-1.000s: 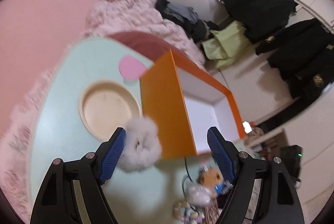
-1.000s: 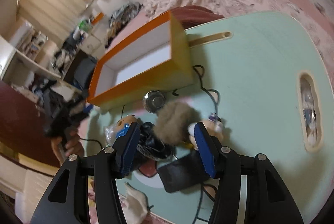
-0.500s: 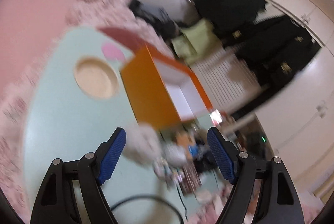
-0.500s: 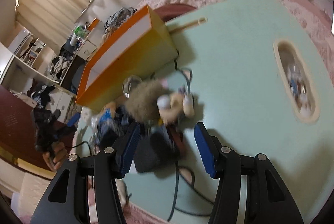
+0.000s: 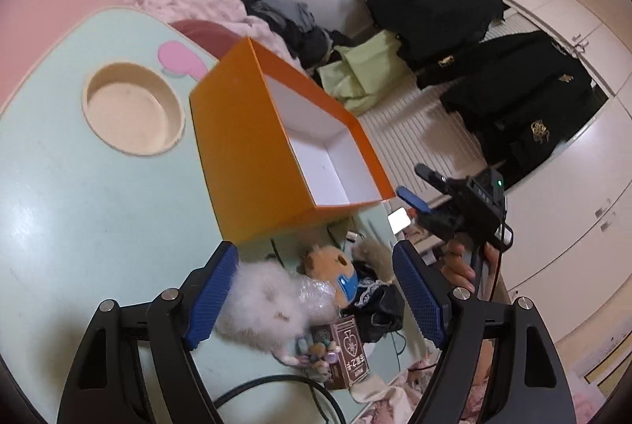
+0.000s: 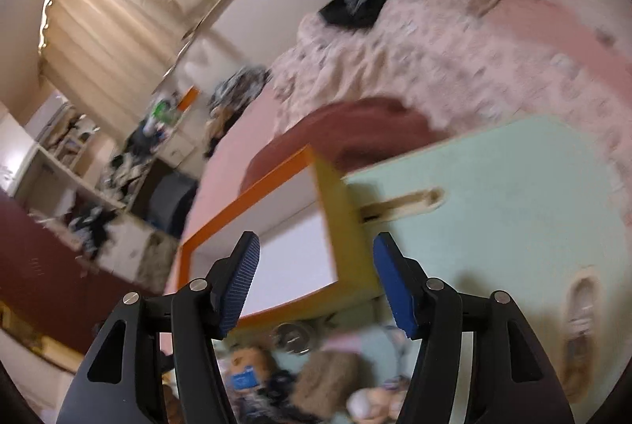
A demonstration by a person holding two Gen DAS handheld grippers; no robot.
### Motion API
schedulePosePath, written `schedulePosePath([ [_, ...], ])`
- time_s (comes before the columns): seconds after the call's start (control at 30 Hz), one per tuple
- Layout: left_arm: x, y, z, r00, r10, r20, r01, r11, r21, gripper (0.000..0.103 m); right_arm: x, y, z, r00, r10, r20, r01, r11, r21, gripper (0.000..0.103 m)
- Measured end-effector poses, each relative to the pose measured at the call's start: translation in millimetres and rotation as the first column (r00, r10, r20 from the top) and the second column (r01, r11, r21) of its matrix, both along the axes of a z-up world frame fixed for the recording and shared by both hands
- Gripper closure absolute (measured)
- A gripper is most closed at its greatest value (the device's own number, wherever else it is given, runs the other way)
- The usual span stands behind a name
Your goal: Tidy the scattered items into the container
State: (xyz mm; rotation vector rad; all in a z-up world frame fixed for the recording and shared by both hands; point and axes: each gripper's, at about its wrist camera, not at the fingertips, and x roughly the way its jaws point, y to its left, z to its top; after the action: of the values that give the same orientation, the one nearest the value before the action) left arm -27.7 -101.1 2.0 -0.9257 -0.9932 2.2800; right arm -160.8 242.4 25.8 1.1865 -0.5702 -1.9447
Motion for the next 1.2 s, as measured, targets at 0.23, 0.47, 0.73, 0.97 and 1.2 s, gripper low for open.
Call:
schedulePosePath([
  [0.23, -8.9, -3.8, 14.9, 0.999, 0.031, -0.011, -0.031, 0.999, -0.015, 0.018, 27.5, -11.7, -10.8, 0.999, 0.050, -0.008, -0.050, 0.997, 0.054, 0.041],
  [0.47, -45.6, -6.1, 12.9, 0.999, 0.006, 0.039, -0.006, 1.000, -0.013, 0.017, 20.4, -21.6, -16.4, 0.998, 0.055, 0.030, -0.056, 0.998, 0.040, 0.039],
  [0.73, -3.6, -21.5, 27.6, 0.996, 0.085, -0.005, -0.085, 0.992, -0.093, 0.017, 39.7, -8.3, 3.0, 0.997, 0.033, -0.064, -0.025, 0.993, 0.119, 0.039],
  [0.97, 73.2, 15.9, 44.3, 0.990, 0.140, -0.017, -0.121, 0.783, -0.610, 0.017, 126.3, 29.1, 0.4, 0.956, 0.088, -0.280, 0.042, 0.903, 0.427, 0.039],
  [1.2, 84.5, 77.1, 17.4, 0.998, 0.032, 0.060, 0.022, 0.684, -0.729, 0.017, 178.1, 44.2, -26.6, 0.949, 0.117, -0.292, 0.010, 0.917, 0.399, 0.040],
])
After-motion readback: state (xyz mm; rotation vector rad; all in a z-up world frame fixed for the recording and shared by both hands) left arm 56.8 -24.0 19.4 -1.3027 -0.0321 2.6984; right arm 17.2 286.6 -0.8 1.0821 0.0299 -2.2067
